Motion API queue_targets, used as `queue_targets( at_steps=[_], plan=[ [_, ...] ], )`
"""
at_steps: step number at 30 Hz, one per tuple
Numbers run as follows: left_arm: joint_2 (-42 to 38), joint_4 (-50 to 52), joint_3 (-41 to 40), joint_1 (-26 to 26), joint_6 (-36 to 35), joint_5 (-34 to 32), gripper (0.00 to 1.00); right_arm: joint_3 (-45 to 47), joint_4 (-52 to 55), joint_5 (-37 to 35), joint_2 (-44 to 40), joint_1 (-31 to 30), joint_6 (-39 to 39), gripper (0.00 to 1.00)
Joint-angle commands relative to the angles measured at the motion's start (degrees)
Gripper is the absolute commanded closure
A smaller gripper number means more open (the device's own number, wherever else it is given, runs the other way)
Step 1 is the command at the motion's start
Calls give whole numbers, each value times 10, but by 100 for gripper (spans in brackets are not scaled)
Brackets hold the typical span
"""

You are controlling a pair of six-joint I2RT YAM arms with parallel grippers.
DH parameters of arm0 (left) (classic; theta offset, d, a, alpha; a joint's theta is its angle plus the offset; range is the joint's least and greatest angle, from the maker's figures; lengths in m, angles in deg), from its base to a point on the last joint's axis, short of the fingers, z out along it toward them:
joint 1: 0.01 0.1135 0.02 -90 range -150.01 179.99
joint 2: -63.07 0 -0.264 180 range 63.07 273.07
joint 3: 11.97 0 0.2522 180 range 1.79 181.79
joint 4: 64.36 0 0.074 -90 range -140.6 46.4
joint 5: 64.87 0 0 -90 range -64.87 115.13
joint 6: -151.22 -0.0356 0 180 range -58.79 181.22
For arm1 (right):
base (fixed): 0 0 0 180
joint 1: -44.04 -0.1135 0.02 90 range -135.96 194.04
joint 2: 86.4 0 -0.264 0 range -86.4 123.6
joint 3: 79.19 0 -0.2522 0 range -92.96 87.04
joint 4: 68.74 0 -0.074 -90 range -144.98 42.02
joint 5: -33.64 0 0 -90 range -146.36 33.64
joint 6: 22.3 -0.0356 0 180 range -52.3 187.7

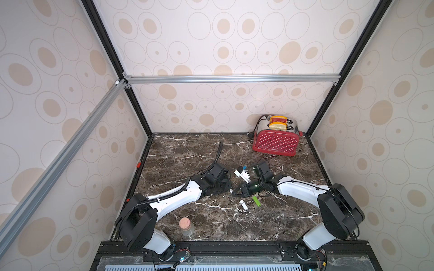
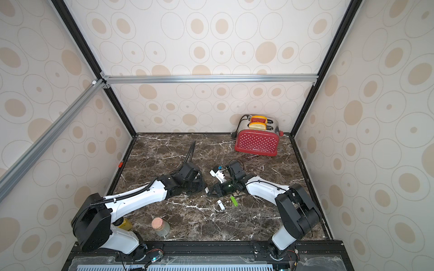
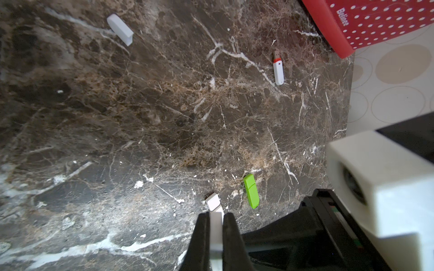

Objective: Close the usb drive cover
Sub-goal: Close the cover of the USB drive.

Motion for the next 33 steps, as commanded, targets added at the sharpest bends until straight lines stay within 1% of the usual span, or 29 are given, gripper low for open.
queue_targets(
  at_steps=[1, 11, 22, 33],
  plan=[
    [11, 51, 3, -37, 11, 76, 100, -5, -103, -55, -15, 22, -11, 100],
    [26, 43, 6, -63, 19, 79, 100, -1, -115, -64, -30, 26, -15, 100],
    [20, 36, 1, -71, 26, 78, 100, 1, -111, -70, -44, 33, -8, 100],
    [6, 28, -4, -73, 23, 86, 91, 1, -103, -71, -48, 37, 5, 100]
  ],
)
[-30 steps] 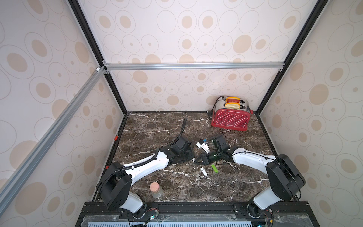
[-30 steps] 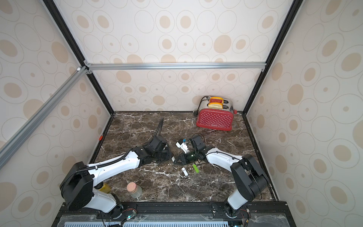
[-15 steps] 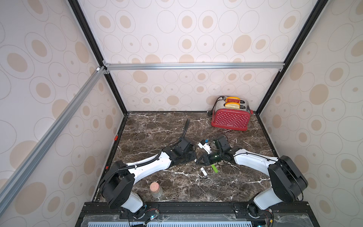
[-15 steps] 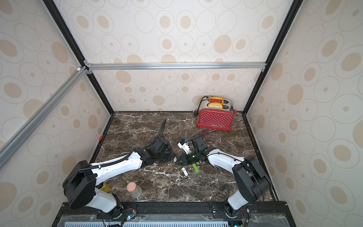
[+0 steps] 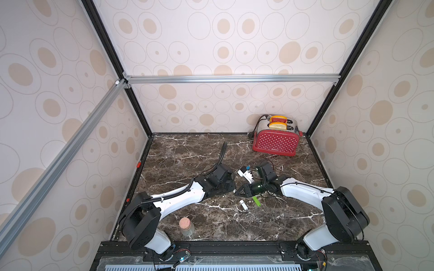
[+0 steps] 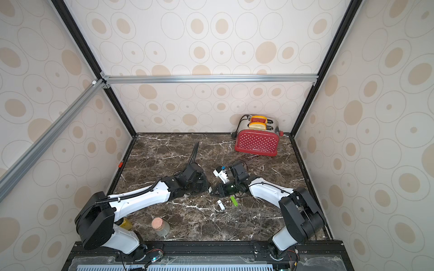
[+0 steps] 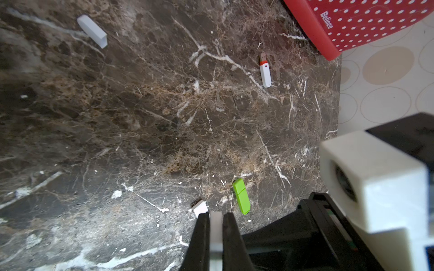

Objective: Close the usb drive cover
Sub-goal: Close the cover of the USB drive.

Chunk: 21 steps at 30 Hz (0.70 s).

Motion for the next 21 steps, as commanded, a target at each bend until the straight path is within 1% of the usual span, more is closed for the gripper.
queue_targets(
  at_steps=[1, 8, 15, 21],
  plan=[
    [-8, 65, -7, -46, 5, 108, 90, -21, -106, -55, -22, 23, 6, 100],
    [-3, 59, -10, -49, 3, 117, 82, -22, -104, -55, -24, 26, 8, 100],
    [-8, 67, -5, -50, -3, 118, 82, -20, -104, -51, -29, 25, 7, 100],
    [-34, 117, 27, -48, -23, 95, 81, -13, -100, -56, -37, 26, 10, 100]
  ],
)
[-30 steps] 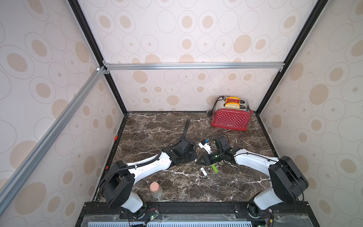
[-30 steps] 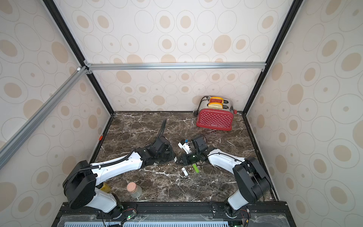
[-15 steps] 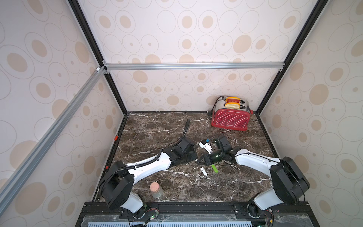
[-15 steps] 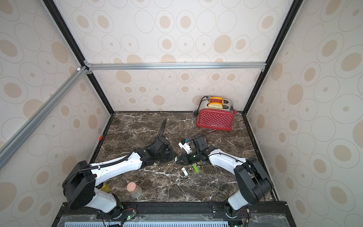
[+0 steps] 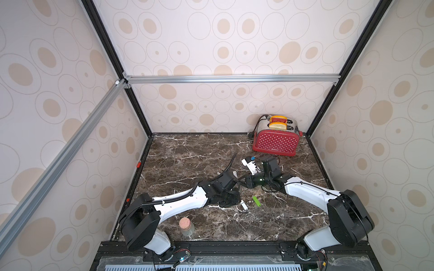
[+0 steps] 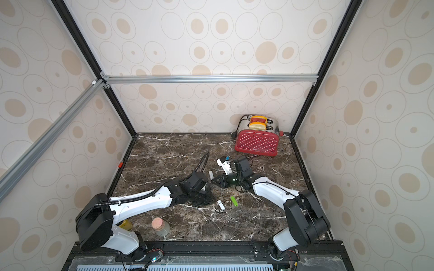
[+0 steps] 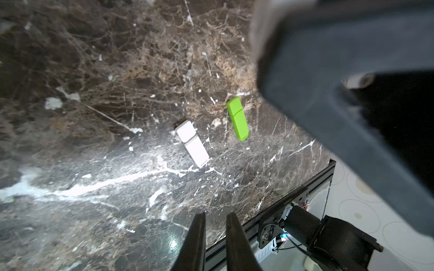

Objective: Close the usb drive cover
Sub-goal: Close the cover of the USB drive.

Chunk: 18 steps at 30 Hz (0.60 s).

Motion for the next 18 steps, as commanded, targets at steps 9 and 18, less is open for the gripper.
queue_targets(
  at_steps=[9, 18],
  plan=[
    [-133, 143, 57, 35, -47, -81, 76, 12, 28, -42, -29, 7, 23, 100],
    [-169, 200, 52, 80, -69, -110, 75, 2, 147, -152, -26, 8, 56, 100]
  ],
)
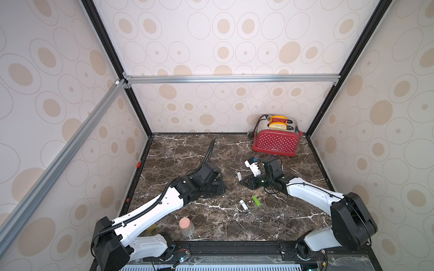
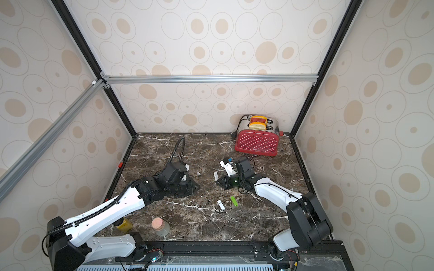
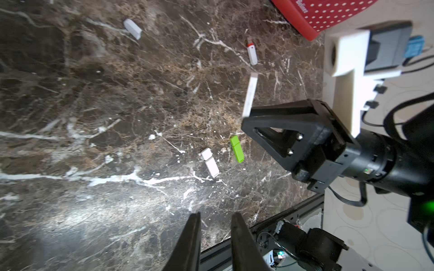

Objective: Close the usb drive cover
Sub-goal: Close the cover of the USB drive, then place the USB drive at the center of the board.

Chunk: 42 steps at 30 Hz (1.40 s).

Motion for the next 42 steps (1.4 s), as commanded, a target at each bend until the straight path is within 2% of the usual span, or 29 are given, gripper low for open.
queue_targets(
  at_steps=[1, 7, 8, 9, 15, 18, 31, 41, 42],
  plan=[
    [-4, 53, 13, 11, -25, -30, 75, -5, 89, -80, -5, 2, 27, 100],
    [7, 66, 19, 20, -32, -46, 74, -37, 195, -189, 35, 0, 40, 100],
    [10, 67, 19, 20, -34, -48, 74, -38, 203, -203, 40, 0, 41, 100],
    [11, 68, 20, 21, -35, -50, 69, -40, 213, -224, 45, -1, 39, 100],
    [16, 77, 24, 23, -39, -66, 68, -52, 246, -289, 84, -9, 40, 100],
    [19, 77, 21, 27, -40, -66, 62, -56, 247, -294, 98, -9, 40, 100],
    [29, 67, 12, 36, -42, -62, 61, -65, 247, -309, 131, -8, 43, 100],
    [38, 59, 8, 43, -41, -54, 60, -68, 260, -311, 112, -9, 46, 71],
    [39, 59, 9, 44, -41, -55, 57, -67, 262, -310, 109, -8, 47, 70]
  ],
)
